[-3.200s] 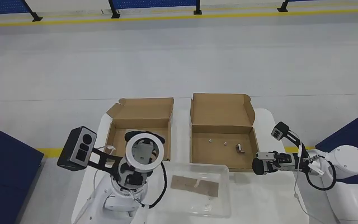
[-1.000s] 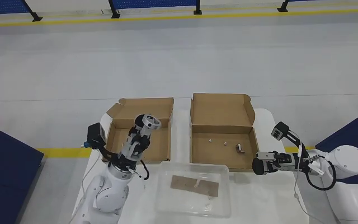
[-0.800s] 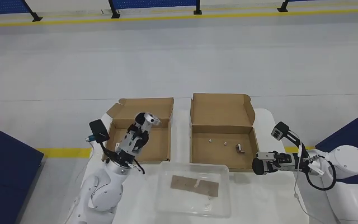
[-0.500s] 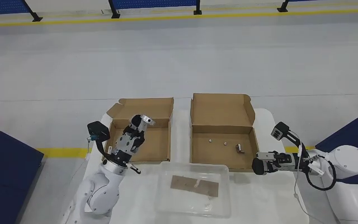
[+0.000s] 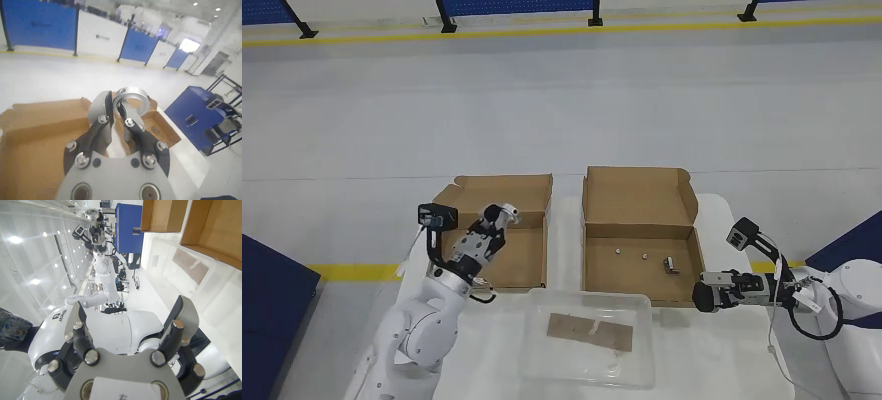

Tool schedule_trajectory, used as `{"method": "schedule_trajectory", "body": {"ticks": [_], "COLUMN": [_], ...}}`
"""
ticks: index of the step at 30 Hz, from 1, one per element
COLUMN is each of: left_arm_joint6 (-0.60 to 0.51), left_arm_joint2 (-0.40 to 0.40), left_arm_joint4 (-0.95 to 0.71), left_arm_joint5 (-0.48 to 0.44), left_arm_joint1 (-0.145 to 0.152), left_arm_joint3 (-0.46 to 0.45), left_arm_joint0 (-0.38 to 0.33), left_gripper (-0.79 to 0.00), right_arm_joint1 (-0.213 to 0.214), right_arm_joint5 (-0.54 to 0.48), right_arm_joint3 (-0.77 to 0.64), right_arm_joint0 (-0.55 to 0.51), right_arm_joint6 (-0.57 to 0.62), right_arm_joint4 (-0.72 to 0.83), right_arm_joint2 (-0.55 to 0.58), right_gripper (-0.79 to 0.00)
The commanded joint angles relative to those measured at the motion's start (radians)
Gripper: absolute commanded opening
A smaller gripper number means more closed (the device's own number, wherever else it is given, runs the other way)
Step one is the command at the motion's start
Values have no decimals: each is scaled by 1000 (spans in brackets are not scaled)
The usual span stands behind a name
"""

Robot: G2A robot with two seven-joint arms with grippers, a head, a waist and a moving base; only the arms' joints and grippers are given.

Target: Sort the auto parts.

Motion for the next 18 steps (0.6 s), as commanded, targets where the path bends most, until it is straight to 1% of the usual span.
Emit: {"method": "schedule_trajectory", "body": {"ticks": [1,2,9,10,11,12,15,17,18], "left_arm_joint6": [-57,-70,-70,-68,-66,-83,-194,-317,-402], "left_arm_joint2": [13,20,20,19,18,25,36,49,63], "left_arm_joint4": [16,13,13,20,68,92,89,127,134], "left_arm_joint5": [65,90,90,92,108,124,203,291,332], "left_arm_joint1": [-3,-4,-4,-4,-3,-3,-6,-7,-9], "left_arm_joint3": [12,24,24,24,29,31,56,92,117], "left_arm_joint0": [-27,-35,-35,-35,-36,-39,-76,-118,-145], "left_gripper": [-785,-785,-785,-785,-785,-785,-785,-785,-785], "right_arm_joint1": [0,0,0,0,0,0,0,0,0], "right_arm_joint5": [0,0,0,0,0,0,0,0,0], "right_arm_joint3": [0,0,0,0,0,0,0,0,0], "right_arm_joint0": [0,0,0,0,0,0,0,0,0], "right_arm_joint6": [0,0,0,0,0,0,0,0,0], "right_arm_joint4": [0,0,0,0,0,0,0,0,0], "right_arm_joint2": [0,0,0,0,0,0,0,0,0], "right_gripper": [0,0,0,0,0,0,0,0,0]}}
